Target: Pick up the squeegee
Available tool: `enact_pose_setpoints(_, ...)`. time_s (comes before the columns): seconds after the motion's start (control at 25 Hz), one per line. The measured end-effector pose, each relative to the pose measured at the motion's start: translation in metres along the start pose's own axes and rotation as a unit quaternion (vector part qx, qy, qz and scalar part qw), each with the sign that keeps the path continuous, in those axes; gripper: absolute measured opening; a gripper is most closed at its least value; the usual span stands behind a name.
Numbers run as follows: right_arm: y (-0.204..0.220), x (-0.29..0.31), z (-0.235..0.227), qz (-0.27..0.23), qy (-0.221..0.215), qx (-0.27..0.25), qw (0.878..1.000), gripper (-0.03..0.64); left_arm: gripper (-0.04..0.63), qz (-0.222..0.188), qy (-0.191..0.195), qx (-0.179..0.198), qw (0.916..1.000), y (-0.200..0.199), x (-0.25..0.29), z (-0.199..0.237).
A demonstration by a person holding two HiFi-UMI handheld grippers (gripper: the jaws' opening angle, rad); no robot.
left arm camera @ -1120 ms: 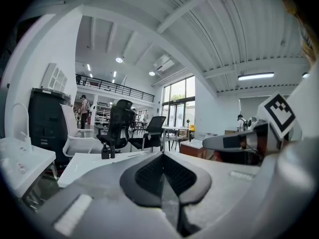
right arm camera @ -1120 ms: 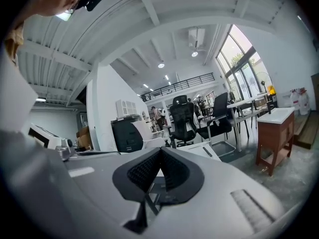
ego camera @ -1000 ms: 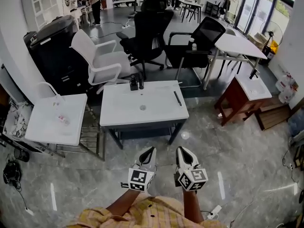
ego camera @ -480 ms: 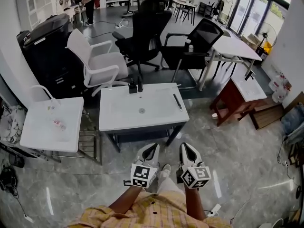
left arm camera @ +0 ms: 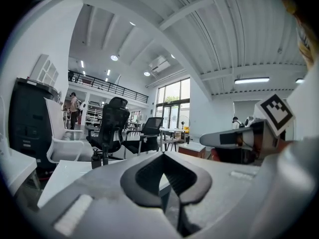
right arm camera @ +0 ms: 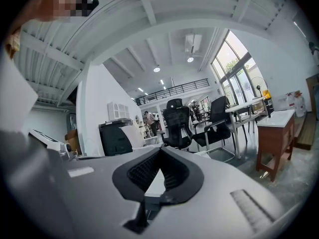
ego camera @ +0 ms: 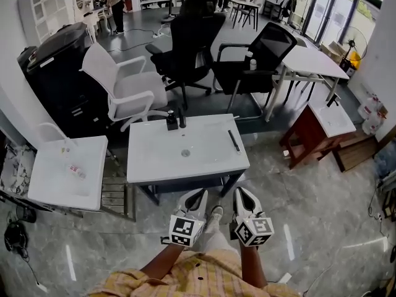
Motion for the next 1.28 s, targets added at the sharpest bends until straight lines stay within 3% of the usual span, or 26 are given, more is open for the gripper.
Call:
enact_pose_setpoints(0.28, 0.001, 0.075, -0.064, 0.016, -0.014, 0.007, 1.000, 0.000, -0.005, 0.013, -0.006, 0.014, 0.9998, 0.005, 0.095, 0.021)
enact_pose_setpoints(0.68, -0.034, 0.194, -0.164, 0.052, -0.031, 0.000, 0.998, 0.000, -0.005, 0.045, -0.026, 0.005, 0.9986, -0.013, 0.240, 0.057)
enact_pose_setpoints(1.28, -0.016, 0.271, -0.243, 0.115, -0.046, 0.025, 0.992, -0.002, -0.005, 0.097, -0.053, -0.010, 0.9938, 0.007, 0.344, 0.076)
Point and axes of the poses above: the fingertips, and each gripper's own axes: x forward along the fingers, z to its left, y out of its underside, the point moved 3 cm from there along -x, backward along the fingers, and after that the axes turned 5 degrees about -y, right-handed, at the moved point
